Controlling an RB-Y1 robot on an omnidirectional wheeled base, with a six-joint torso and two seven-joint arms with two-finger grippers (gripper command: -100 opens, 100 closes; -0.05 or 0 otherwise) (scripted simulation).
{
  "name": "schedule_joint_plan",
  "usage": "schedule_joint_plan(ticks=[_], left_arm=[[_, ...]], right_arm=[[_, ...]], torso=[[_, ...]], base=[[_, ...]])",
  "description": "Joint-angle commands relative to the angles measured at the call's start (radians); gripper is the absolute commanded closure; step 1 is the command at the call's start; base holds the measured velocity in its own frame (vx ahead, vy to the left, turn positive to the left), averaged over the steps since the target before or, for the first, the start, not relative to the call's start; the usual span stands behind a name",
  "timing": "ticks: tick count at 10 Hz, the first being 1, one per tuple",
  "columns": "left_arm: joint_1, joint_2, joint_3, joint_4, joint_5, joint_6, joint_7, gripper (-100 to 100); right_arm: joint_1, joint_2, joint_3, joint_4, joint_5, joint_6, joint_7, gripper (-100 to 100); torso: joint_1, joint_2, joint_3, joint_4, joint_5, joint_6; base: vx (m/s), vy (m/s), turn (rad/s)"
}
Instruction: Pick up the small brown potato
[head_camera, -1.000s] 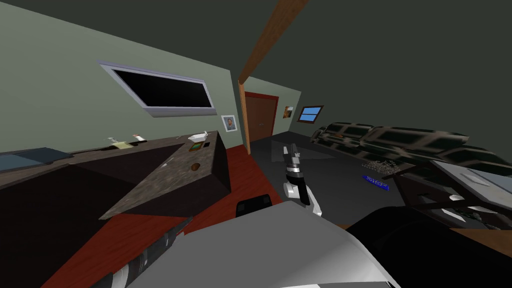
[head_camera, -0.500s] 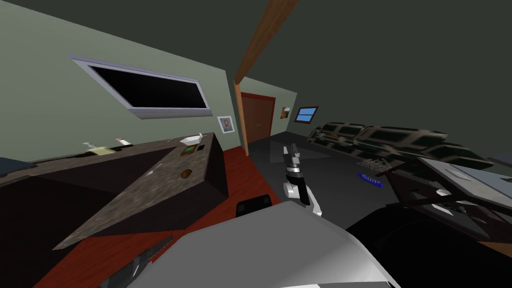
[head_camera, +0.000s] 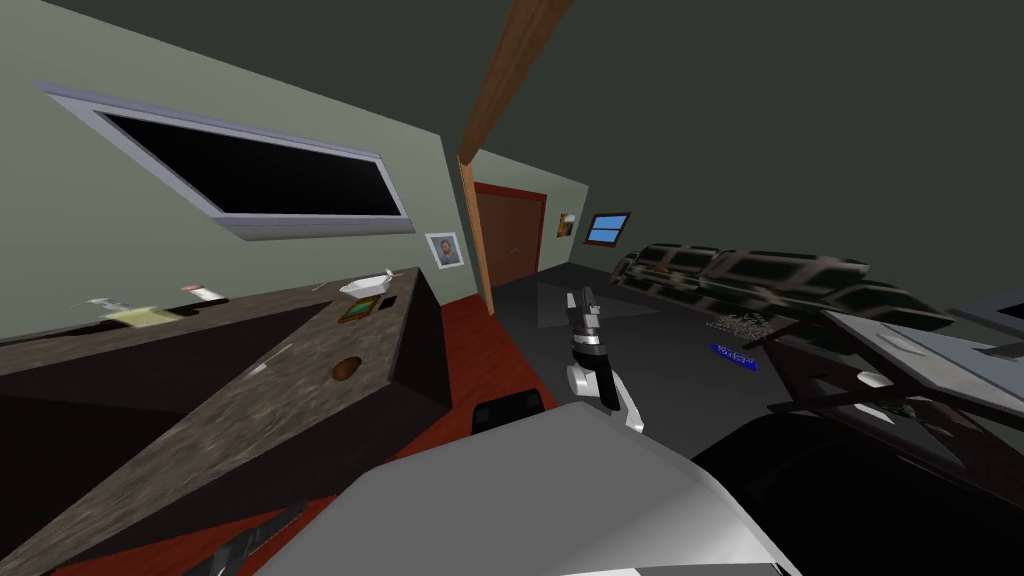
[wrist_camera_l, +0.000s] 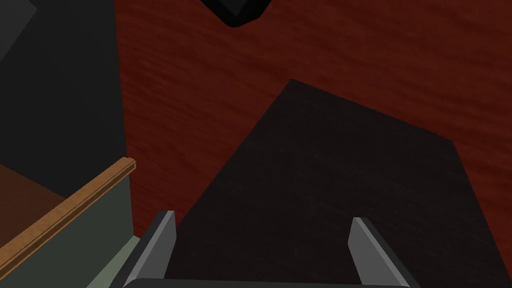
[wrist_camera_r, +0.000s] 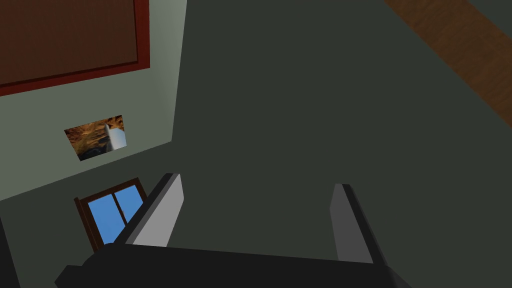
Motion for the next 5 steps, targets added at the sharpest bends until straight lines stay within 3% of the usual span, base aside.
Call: schedule_joint_plan(ticks=[1,4,5], left_arm=[[0.039,0.019,0.022,0.007,0.017,0.0,-0.013,-100],[0.084,0.07,0.039,0.047,0.036,0.016,-0.025,-100],[0.103,0.091,0.049,0.065,0.045,0.024,-0.031,-100]], right_arm=[[0.0,0.0,0.0,0.0,0.0,0.0,0.0,0],[0.0,0.0,0.0,0.0,0.0,0.0,0.0,0],[0.0,0.0,0.0,0.0,0.0,0.0,0.0,0]], torso=[[0.0,0.0,0.0,0.0,0.0,0.0],[0.001,0.002,0.001,0.0,0.0,0.0],[0.001,0.0,0.0,0.0,0.0,0.0]], base=[[0.096,-0.003,-0.042],[0.122,0.005,-0.067],[0.235,0.042,-0.138]])
